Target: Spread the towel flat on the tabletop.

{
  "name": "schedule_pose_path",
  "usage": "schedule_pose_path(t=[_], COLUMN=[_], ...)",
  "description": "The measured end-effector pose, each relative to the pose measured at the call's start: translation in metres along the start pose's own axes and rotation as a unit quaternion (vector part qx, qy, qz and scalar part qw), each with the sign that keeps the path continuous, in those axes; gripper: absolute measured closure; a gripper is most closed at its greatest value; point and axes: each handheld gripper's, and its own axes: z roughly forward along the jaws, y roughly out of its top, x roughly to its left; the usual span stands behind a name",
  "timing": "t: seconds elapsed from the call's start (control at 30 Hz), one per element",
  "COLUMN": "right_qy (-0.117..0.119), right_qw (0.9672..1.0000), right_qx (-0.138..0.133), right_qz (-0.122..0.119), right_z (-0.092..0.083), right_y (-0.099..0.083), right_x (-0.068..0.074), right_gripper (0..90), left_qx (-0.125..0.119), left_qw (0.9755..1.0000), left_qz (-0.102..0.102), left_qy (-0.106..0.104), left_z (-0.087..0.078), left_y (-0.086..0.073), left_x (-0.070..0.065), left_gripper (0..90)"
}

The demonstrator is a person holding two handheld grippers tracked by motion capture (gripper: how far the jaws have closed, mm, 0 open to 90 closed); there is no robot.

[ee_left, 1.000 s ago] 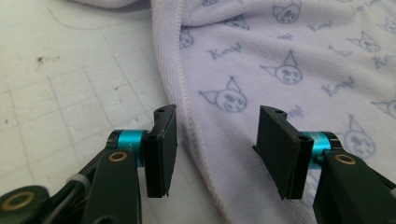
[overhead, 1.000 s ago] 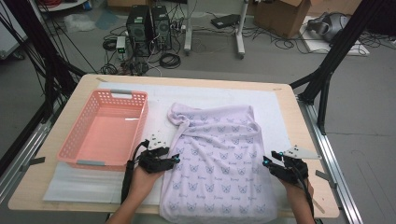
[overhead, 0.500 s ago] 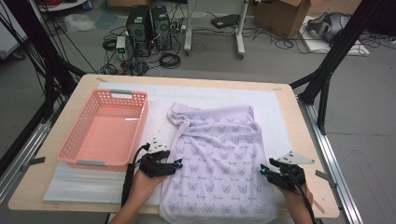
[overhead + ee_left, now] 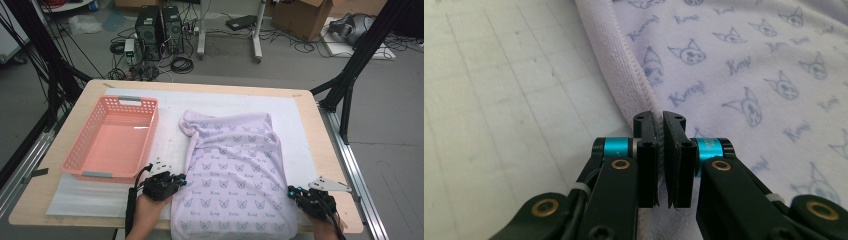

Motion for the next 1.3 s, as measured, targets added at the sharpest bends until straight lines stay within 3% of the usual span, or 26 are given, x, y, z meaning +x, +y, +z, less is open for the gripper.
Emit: schedule_pose_path(t=[0.33,0.5,0.6,0.67,0.73,0.87,0.93,1.1,1.3], right_qy=[0.007,0.018,0.026,0.031,0.025,0.013,0.006,-0.011,-0.012], right_qw=[0.9998,0.9995,0.9992,0.9991,0.9995,0.9998,0.9997,0.9997,0.9996], right_qx=[0.008,0.016,0.017,0.017,0.011,-0.015,-0.021,-0.018,-0.023], right_qz=[-0.016,-0.023,-0.025,-0.023,-0.016,0.005,0.01,0.014,0.007], right_z=[-0.028,-0.041,-0.046,-0.045,-0.046,-0.047,-0.045,-0.032,-0.021], right_y=[-0.023,-0.033,-0.038,-0.04,-0.039,-0.035,-0.034,-0.03,-0.019], right_x=[0.014,0.022,0.027,0.03,0.03,0.026,0.024,0.021,0.022], right_gripper=[86.7,87.0,86.6,76.9,67.1,62.8,62.3,61.4,60.7], left_qx=[-0.009,-0.011,-0.014,-0.017,-0.023,-0.034,-0.031,-0.027,-0.025], left_qw=[0.9995,0.9997,0.9995,0.9995,0.9992,0.9988,0.9989,0.9993,0.9997], left_qz=[-0.026,-0.019,-0.026,-0.027,-0.033,-0.037,-0.033,-0.024,-0.007], left_qy=[-0.016,-0.014,-0.01,-0.006,0.001,0.002,0.01,0.001,0.0], left_z=[-0.031,-0.044,-0.05,-0.053,-0.056,-0.057,-0.056,-0.052,-0.047], left_y=[-0.032,-0.047,-0.052,-0.053,-0.052,-0.051,-0.051,-0.048,-0.041], left_x=[-0.016,-0.027,-0.028,-0.028,-0.027,-0.023,-0.019,-0.016,-0.014], left_gripper=[84.3,84.2,82.8,77.0,64.5,52.6,51.0,52.0,52.5])
